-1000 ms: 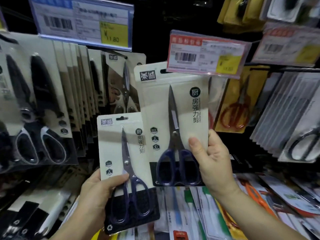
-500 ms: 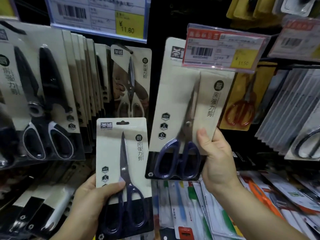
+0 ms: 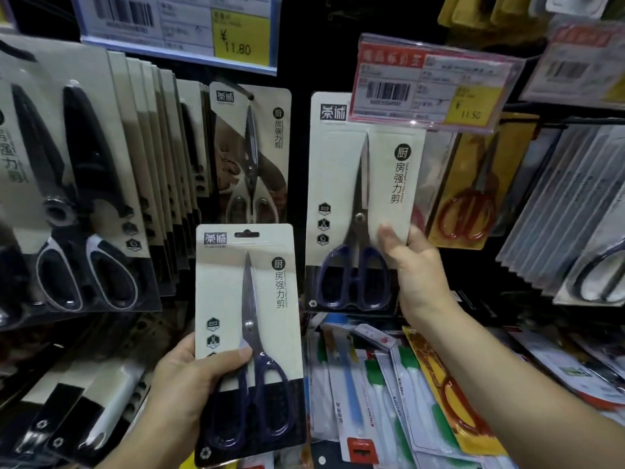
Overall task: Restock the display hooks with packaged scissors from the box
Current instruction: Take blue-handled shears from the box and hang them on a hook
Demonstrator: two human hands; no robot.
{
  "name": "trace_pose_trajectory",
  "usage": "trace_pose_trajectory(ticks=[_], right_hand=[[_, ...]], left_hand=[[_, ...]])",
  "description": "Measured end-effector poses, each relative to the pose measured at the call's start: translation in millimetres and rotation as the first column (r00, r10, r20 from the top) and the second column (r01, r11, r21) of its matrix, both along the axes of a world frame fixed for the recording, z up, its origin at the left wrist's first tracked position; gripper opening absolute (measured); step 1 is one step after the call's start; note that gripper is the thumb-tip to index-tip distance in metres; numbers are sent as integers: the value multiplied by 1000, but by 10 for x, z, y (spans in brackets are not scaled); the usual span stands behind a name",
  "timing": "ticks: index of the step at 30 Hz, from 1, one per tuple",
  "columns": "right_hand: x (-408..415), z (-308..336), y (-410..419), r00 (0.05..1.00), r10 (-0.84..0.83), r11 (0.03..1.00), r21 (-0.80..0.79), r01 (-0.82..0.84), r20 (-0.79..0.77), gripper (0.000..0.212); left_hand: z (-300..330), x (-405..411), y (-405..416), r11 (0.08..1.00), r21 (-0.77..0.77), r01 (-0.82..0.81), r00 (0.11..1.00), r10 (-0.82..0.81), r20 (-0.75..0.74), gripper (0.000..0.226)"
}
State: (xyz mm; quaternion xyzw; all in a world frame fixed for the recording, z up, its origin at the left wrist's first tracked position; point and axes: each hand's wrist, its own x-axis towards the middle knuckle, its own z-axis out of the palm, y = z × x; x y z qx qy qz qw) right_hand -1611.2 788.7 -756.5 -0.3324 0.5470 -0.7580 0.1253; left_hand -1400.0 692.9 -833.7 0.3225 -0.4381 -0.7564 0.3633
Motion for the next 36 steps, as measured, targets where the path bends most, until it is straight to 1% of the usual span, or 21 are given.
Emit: trace_pose_trajectory(ticks=[3,4,7,11,15,18,19,20,21,23,24,25,26,28,29,30,32,33,34,36], right_hand=[[-118,25,-92,1000,15,996,92,-15,0,17],[-145,36,-116,1000,17,993,116,-18,8,23],[-178,68,-176,998,21,989,148,-29,55,53],[-230,50,-248,998,-11,971,239,-5,65,80],[-255,96,-305,994,-87,933,354,60,60,84],[-247,94,-337,988,-145,897,427,110,49,116],[-223,89,-327,987,-151,885,452,112,51,118],[-139,102,-303,986,-156,873,475,112,54,114],[-56,100,-282,988,-145,861,499,99,55,104],[70,-8,-201,994,-103,827,559,62,43,78],[150,-79,-134,998,-57,795,606,29,26,74],[225,-151,-79,1000,-5,772,636,-9,19,78],[323,-191,-23,999,27,758,651,-37,26,87],[389,-287,44,993,51,754,648,-110,109,111],[402,-317,83,983,66,751,639,-163,173,117],[433,-325,136,971,92,753,623,-214,221,113],[516,-293,264,963,157,782,568,-256,218,96],[532,-273,318,971,170,815,530,-235,168,85],[531,-252,351,977,174,857,471,-211,122,68],[519,-224,387,981,167,930,316,-189,93,23]], left_hand=[[30,-29,22,1000,-3,4,1000,-4,-9,27],[42,-39,27,1000,-7,3,1000,-3,-3,25],[69,-73,33,1000,-21,-7,1000,8,11,24],[79,-105,34,999,-14,-31,999,31,10,24],[82,-116,18,999,-35,-30,999,31,25,25],[93,-123,11,998,-45,-35,999,36,14,26],[100,-125,15,998,-48,-38,999,38,13,27],[105,-128,17,998,-52,-38,999,38,11,27],[113,-130,21,998,-54,-34,999,35,8,26],[123,-137,37,998,-55,-20,1000,20,-3,26],[128,-143,50,998,-56,-7,1000,7,-8,26],[136,-152,68,998,-59,11,1000,-12,-10,26],[140,-166,87,997,-68,34,999,-35,-9,26],[153,-206,140,992,-97,81,997,-81,0,26],[163,-232,171,989,-113,97,995,-98,2,27],[182,-263,203,985,-132,112,994,-113,2,28],[236,-318,274,978,-161,133,991,-134,2,30],[274,-345,308,975,-170,141,990,-143,-1,29],[314,-372,339,973,-178,148,988,-152,-9,28],[401,-422,396,969,-201,146,986,-159,-46,26]])
